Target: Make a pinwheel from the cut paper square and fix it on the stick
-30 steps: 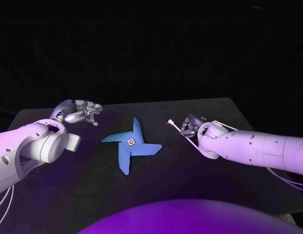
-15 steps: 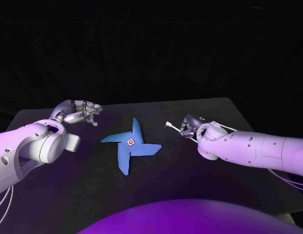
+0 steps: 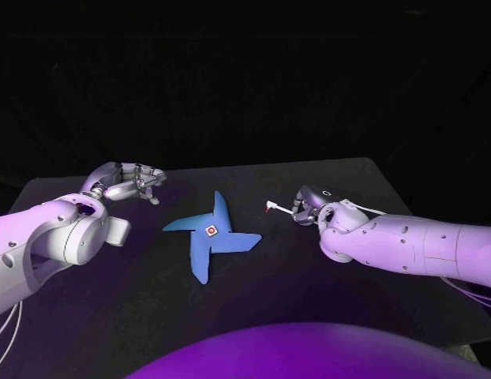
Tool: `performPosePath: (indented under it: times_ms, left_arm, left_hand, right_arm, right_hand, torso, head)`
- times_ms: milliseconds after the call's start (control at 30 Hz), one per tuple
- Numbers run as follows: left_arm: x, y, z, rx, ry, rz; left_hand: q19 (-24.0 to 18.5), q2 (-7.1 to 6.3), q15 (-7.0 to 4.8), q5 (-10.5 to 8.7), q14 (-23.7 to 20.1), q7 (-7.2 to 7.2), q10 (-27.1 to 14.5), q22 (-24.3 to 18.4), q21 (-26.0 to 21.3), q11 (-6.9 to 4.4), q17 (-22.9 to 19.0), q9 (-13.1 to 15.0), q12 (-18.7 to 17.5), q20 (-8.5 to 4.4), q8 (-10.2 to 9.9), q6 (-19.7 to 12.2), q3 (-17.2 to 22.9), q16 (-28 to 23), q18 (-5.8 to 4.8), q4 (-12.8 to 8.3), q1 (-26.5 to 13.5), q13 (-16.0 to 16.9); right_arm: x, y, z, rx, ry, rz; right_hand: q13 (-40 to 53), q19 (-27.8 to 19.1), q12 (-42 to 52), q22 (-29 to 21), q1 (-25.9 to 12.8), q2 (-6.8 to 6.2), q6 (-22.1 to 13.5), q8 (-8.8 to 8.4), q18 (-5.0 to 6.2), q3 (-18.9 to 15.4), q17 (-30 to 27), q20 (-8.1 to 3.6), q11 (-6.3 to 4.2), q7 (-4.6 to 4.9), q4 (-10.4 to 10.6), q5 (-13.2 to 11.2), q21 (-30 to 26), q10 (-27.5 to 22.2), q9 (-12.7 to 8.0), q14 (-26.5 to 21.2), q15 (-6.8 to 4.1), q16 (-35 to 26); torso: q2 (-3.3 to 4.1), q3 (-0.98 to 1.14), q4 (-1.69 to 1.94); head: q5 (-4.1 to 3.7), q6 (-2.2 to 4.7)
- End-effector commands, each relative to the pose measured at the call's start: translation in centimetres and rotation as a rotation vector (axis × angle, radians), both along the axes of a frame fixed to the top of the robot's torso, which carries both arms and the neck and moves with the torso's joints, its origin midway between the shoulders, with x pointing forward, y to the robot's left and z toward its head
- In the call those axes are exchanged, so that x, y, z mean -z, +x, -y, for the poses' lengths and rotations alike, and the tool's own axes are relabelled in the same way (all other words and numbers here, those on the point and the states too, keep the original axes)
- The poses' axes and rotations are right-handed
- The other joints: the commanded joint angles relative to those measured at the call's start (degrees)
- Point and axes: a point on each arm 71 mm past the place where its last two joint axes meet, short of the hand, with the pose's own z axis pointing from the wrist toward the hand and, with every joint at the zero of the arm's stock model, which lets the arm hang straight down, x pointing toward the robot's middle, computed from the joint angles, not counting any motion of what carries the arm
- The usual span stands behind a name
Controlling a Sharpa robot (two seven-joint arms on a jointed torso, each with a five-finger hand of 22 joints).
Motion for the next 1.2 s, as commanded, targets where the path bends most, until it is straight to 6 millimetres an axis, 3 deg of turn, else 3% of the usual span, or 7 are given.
performPosePath:
  times_ms: [33, 533, 867, 1200]
  left_arm:
    - [0.0, 0.0, 0.3, 0.016, -0.013, -0.005]
    - [0.1, 0.0, 0.8, 0.045, -0.006, -0.012]
    - [0.4, -0.1, 1.5, 0.110, 0.022, -0.050]
    - [0.5, -0.3, 2.6, 0.196, 0.088, -0.026]
  left_hand:
    - [0.43, -0.17, 0.21, 0.00, -0.21, -0.05, -0.25, -0.08, -0.39, -0.03, -0.05, -0.10, -0.27, 0.01, 0.24, -0.42, -0.44, -0.33, 0.12, -0.02, 0.57, -0.05]
    - [0.54, -0.21, 0.25, 0.05, -0.24, -0.01, -0.30, -0.17, -0.59, 0.02, -0.08, -0.12, -0.23, 0.03, 0.29, -0.49, -0.72, -0.34, 0.11, 0.12, 0.77, -0.14]
    - [2.32, -0.53, -0.23, 0.33, 1.10, -0.47, 1.23, -0.49, -1.37, -0.53, -0.18, -0.23, 0.62, -0.30, 1.03, 0.37, -3.84, 0.23, 0.21, 2.77, 0.18, -0.67]
    - [3.81, -0.96, -0.71, 0.26, 2.16, -1.06, 2.12, -0.38, -1.78, -1.07, 0.09, -0.39, 1.59, -0.79, 1.55, 1.92, -7.58, 1.23, 0.18, 5.34, 0.60, -0.77]
  right_arm:
    - [0.0, -0.3, 0.4, 0.000, -0.009, 0.029]
    - [-3.4, -0.5, -1.4, -0.127, 0.030, 0.147]
    - [-5.5, -0.6, -3.7, -0.237, 0.031, 0.139]
    - [-6.9, -0.1, -6.1, -0.275, 0.056, 0.078]
  right_hand:
    - [15.10, 0.66, 0.20, 9.01, 0.27, 0.02, 2.64, 0.05, -0.47, 0.83, 15.07, -0.33, -0.41, -2.27, -0.12, -0.69, 0.51, 5.97, 1.31, 5.97, -0.29, 0.23]
    - [15.10, 0.79, 0.20, 9.25, -0.53, -0.18, 2.92, 0.01, -0.57, 2.34, 15.07, -0.32, -0.41, -2.32, -0.75, -2.54, 1.10, 5.97, 1.58, 5.97, -0.25, 0.23]
    - [15.10, 0.80, 0.20, 9.29, -0.68, -0.17, 2.94, -0.02, -0.59, 2.56, 15.07, -0.32, -0.43, -2.34, -0.81, -2.93, 1.21, 5.97, 1.60, 5.97, -0.25, 0.23]
    - [15.10, 0.75, 0.20, 9.25, -0.75, -0.14, 2.93, -0.04, -0.56, 2.65, 15.07, -0.31, -0.43, -2.35, -0.81, -3.07, 1.00, 5.97, 1.61, 5.97, -0.26, 0.23]
  torso:
    - [0.00, 0.00, -0.02]
    - [-0.01, 0.01, 0.00]
    - [0.01, -0.03, 0.10]
    - [0.05, -0.04, 0.14]
  head:
    - [-0.04, 0.00]
    - [-0.17, 0.00]
    - [0.03, 0.00]
    - [1.34, 0.00]
